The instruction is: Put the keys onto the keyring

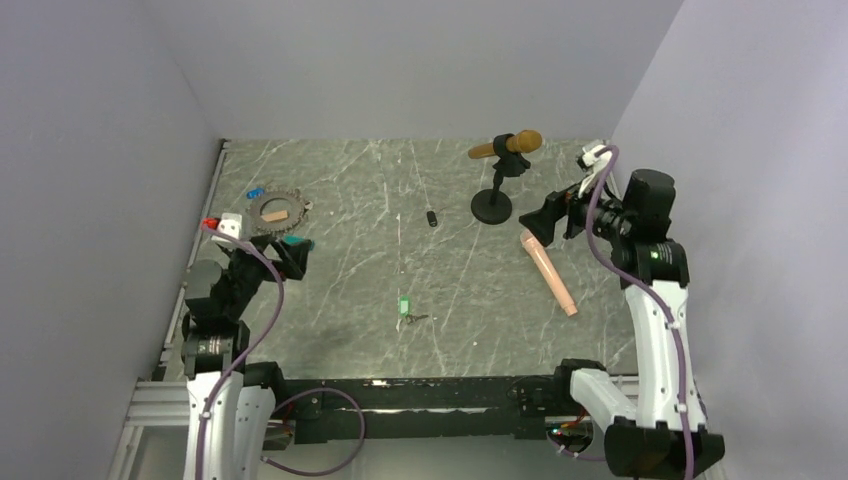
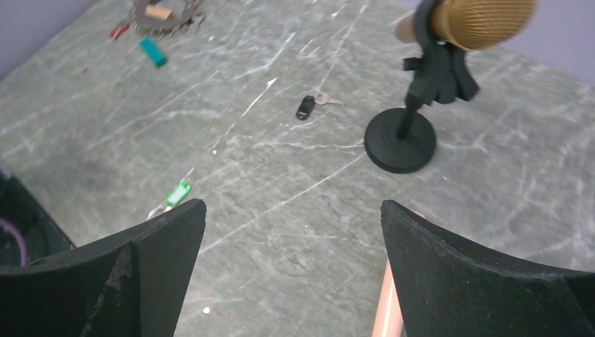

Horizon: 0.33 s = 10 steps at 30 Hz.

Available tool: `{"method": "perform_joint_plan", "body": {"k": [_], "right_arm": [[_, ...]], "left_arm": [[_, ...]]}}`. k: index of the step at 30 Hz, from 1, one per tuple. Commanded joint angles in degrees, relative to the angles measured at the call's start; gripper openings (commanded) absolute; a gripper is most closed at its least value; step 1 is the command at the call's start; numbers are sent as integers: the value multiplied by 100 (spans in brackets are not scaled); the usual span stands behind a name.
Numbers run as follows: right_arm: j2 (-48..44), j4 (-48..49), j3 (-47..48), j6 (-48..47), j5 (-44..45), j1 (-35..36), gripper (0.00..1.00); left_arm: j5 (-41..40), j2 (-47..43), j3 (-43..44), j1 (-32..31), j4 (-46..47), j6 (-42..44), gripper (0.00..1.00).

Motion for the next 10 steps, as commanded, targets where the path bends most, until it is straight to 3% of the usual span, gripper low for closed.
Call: {"method": "perform_joint_plan", "body": {"k": [1, 10], "right_arm": [[-597, 161, 143, 1193, 1361, -8, 100], [-960, 297, -111, 1473, 2191, -209, 100]], "left_arm": [[-481, -197, -153, -332, -146, 392, 100], [-444, -306, -157, -453, -145, 446, 99]]}}
